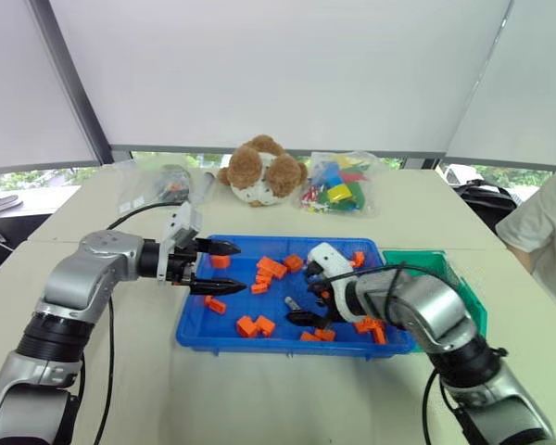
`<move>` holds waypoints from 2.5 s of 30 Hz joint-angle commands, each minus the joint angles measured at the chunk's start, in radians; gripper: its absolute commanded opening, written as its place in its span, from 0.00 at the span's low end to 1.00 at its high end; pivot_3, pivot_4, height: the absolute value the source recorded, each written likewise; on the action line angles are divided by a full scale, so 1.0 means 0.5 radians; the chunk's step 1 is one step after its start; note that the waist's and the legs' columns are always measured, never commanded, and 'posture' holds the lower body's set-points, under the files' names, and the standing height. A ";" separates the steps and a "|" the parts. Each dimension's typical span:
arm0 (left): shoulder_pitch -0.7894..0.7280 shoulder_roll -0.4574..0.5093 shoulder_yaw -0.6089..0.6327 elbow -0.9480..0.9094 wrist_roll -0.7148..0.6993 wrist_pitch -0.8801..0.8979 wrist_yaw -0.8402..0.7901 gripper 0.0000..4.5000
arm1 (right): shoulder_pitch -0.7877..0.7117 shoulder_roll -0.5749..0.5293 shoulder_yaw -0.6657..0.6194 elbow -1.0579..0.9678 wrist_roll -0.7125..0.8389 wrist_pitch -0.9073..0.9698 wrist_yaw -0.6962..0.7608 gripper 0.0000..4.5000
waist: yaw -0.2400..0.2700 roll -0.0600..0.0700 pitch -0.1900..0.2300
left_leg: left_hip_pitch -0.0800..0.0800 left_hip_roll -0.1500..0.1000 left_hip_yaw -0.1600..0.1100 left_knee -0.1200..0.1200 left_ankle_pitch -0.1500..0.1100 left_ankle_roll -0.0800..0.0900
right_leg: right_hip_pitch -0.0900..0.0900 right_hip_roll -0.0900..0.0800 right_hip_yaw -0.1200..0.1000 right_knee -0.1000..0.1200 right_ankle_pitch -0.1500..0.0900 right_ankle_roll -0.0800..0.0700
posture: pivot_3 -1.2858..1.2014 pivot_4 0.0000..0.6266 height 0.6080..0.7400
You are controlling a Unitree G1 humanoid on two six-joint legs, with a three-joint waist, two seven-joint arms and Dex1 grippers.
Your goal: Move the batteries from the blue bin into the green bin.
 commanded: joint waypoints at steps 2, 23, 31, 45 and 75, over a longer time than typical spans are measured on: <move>-0.020 0.025 0.064 -0.064 -0.019 -0.009 0.013 1.00 | -0.089 0.045 0.151 0.135 -0.110 -0.129 -0.020 0.99 | -0.002 0.000 0.000 | 0.000 0.000 0.000 0.000 0.000 0.000 | 0.000 0.000 0.000 0.000 0.000 0.000 | 0.52 0.24 0.95; 0.026 0.010 0.071 -0.107 -0.031 -0.026 0.038 1.00 | -0.172 -0.359 -0.394 -0.242 -0.198 -0.180 0.064 0.00 | 0.014 0.000 0.000 | -0.001 -0.001 0.000 0.000 0.000 0.000 | 0.000 -0.001 -0.001 0.000 0.000 0.000 | 0.52 0.24 0.95; 0.002 -0.042 0.042 -0.065 -0.013 -0.058 0.026 1.00 | 0.220 -1.039 -0.831 -0.302 -0.208 -0.186 0.178 0.00 | 0.024 -0.001 0.000 | 0.000 -0.001 0.000 -0.002 -0.001 0.001 | 0.001 -0.001 0.000 -0.004 0.000 0.000 | 0.52 0.24 0.95; -0.067 -0.082 0.014 0.017 0.025 -0.100 -0.020 1.00 | 0.659 -1.102 -1.096 -0.383 -0.147 -0.152 0.148 0.86 | 0.004 0.000 0.000 | 0.001 -0.001 -0.001 -0.001 0.000 0.001 | 0.001 0.000 0.002 -0.002 0.000 0.000 | 0.52 0.24 0.95; -0.003 -0.024 0.070 -0.124 -0.016 0.002 0.047 1.00 | -0.022 -0.236 0.080 0.463 -0.308 -0.532 0.103 0.94 | -0.002 0.000 0.000 | 0.000 -0.002 -0.001 0.000 0.000 0.001 | 0.001 -0.001 0.000 -0.001 0.000 0.000 | 0.52 0.24 0.95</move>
